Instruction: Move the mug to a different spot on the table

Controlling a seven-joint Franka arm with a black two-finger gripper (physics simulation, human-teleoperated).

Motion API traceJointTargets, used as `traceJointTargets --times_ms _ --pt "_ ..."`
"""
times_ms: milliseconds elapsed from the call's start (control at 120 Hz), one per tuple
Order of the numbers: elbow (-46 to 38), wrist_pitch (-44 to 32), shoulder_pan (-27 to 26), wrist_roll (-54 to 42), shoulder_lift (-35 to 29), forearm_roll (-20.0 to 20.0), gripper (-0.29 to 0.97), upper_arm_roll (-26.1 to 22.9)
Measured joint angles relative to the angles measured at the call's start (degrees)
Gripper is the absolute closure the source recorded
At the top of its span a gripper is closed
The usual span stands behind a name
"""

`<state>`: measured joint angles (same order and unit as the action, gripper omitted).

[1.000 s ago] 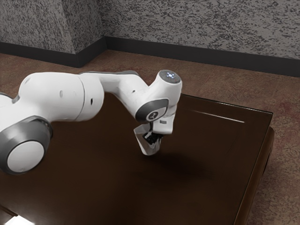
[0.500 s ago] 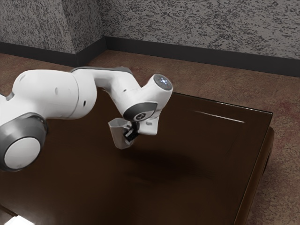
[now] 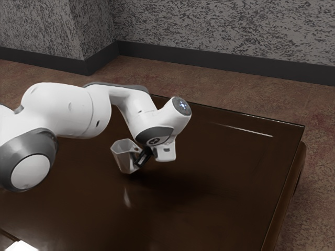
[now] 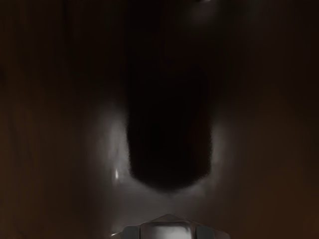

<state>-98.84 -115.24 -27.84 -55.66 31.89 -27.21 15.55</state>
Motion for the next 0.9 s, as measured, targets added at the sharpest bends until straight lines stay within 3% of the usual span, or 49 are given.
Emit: traceJointTargets --times_ms 183,333,433,550,733,817,900 --pt "-0.05 0.02 -0.02 2.86 0.06 0.71 0.36 -0.08" --pt "0.01 -1.11 -0.1 4.49 -0.03 1.28 0.18 -0.08" --pt "0.14 -2.88 -0.2 4.78 -0.58 3.44 0.12 -0.14" --pt "0.12 -4.64 -0.6 4.16 -3.19 9.37 0.07 -0.19" --pt "0.16 -5.82 -0.88 3.87 -12.16 17.47 0.03 -0.51" --pt "0.56 -4.89 2.16 5.99 -18.66 20.06 0.02 0.01" --pt "2.35 -0.98 9.62 10.16 -22.9 25.21 0.01 0.44"
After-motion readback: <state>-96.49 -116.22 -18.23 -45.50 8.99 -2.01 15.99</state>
